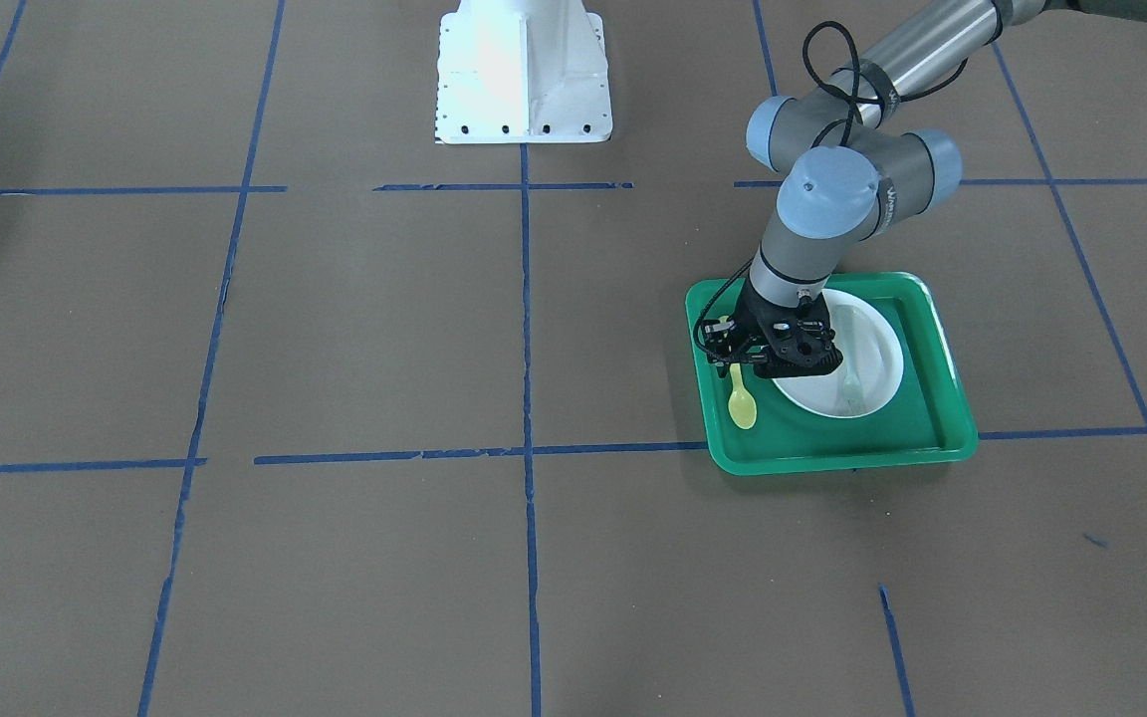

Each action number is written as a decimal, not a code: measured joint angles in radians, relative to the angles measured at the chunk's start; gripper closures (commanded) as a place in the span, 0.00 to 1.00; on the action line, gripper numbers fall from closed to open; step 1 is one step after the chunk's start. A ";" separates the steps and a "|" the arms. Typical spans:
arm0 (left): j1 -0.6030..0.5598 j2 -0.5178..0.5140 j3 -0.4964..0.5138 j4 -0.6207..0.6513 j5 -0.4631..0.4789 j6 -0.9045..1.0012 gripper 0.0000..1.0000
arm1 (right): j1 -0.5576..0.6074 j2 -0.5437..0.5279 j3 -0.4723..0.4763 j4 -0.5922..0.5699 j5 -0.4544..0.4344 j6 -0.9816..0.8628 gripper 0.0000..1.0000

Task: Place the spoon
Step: 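Lower the spoon onto the tray beside the plate and open the left gripper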

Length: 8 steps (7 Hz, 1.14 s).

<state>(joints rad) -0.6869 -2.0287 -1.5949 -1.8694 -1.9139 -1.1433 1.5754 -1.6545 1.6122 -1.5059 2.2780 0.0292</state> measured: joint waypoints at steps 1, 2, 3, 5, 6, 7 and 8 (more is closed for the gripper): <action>-0.020 0.003 -0.025 0.003 0.003 0.004 0.00 | 0.000 0.000 0.000 0.001 0.000 0.000 0.00; -0.053 0.011 -0.071 0.024 0.001 0.042 0.00 | 0.000 0.000 0.000 0.001 0.000 0.000 0.00; -0.097 0.023 -0.131 0.079 -0.003 0.128 0.00 | 0.000 0.000 0.000 0.000 0.000 0.000 0.00; -0.237 0.097 -0.229 0.192 -0.067 0.379 0.00 | 0.000 0.000 0.000 0.001 0.000 0.000 0.00; -0.341 0.161 -0.248 0.224 -0.117 0.548 0.00 | 0.000 0.000 0.000 0.001 -0.001 0.000 0.00; -0.452 0.227 -0.254 0.256 -0.151 0.728 0.00 | 0.000 0.000 0.000 0.000 0.000 0.000 0.00; -0.568 0.296 -0.253 0.290 -0.201 0.888 0.00 | 0.000 0.000 0.000 0.000 0.000 0.000 0.00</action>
<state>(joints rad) -1.2551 -1.7328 -1.8477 -1.5792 -2.1154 -0.2555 1.5754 -1.6543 1.6122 -1.5062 2.2778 0.0292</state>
